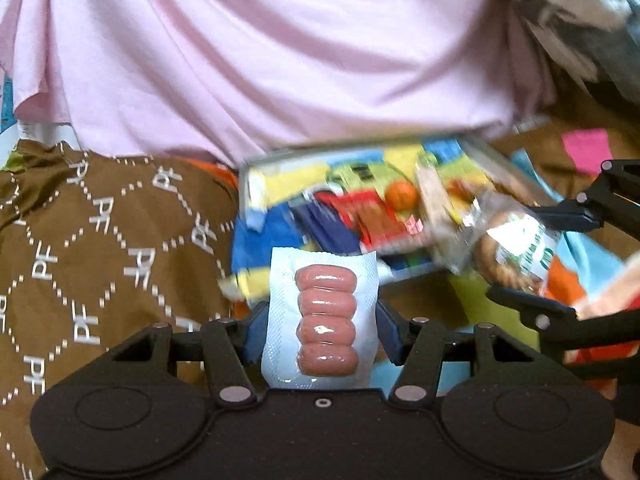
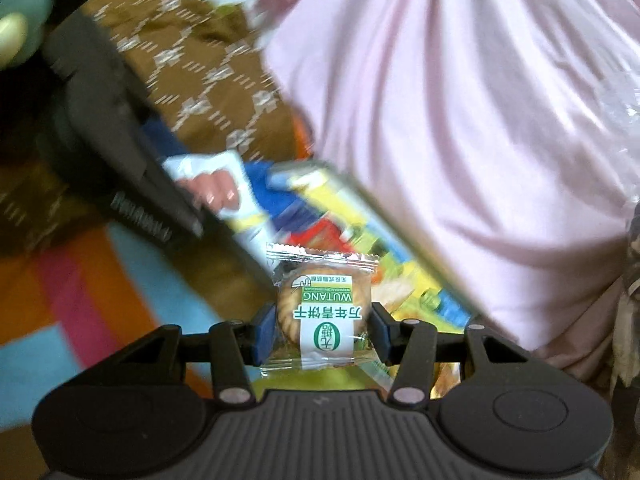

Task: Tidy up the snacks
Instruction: 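Lift the sausage pack and biscuit packet and carry them toward the tray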

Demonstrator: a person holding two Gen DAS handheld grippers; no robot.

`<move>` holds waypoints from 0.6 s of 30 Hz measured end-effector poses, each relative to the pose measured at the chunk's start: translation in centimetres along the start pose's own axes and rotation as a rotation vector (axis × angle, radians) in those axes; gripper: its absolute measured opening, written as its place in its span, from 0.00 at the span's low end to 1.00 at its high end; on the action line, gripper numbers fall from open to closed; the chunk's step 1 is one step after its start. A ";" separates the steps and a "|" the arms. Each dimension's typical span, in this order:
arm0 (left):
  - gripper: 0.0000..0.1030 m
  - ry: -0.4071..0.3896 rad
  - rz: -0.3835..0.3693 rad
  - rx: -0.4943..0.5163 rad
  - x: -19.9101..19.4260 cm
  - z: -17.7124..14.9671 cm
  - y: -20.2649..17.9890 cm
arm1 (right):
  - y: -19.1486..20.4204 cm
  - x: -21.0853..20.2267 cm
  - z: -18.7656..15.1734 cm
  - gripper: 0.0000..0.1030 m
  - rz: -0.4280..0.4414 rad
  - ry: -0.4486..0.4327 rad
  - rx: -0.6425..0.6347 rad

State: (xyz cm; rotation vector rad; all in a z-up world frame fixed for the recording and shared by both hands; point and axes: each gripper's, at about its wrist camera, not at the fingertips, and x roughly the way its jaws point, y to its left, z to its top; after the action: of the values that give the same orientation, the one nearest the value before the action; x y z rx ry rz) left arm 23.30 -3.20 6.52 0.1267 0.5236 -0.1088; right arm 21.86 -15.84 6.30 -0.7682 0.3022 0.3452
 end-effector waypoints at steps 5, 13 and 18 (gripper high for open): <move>0.56 -0.044 0.023 -0.065 1.5 2.1 0.6 | -2.2 2.6 1.8 0.52 -0.045 -0.033 0.073; 0.57 -0.069 0.056 -0.127 4.0 3.0 1.3 | -3.7 6.2 2.5 0.52 -0.025 -0.087 0.154; 0.57 -0.072 0.057 -0.162 5.9 3.4 1.9 | -4.5 7.6 1.9 0.52 -0.030 -0.064 0.205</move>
State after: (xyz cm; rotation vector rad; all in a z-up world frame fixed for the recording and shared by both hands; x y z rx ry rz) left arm 30.26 -2.22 6.64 -0.0207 0.4550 -0.0145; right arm 30.86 -16.03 7.41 -0.5582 0.2605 0.3043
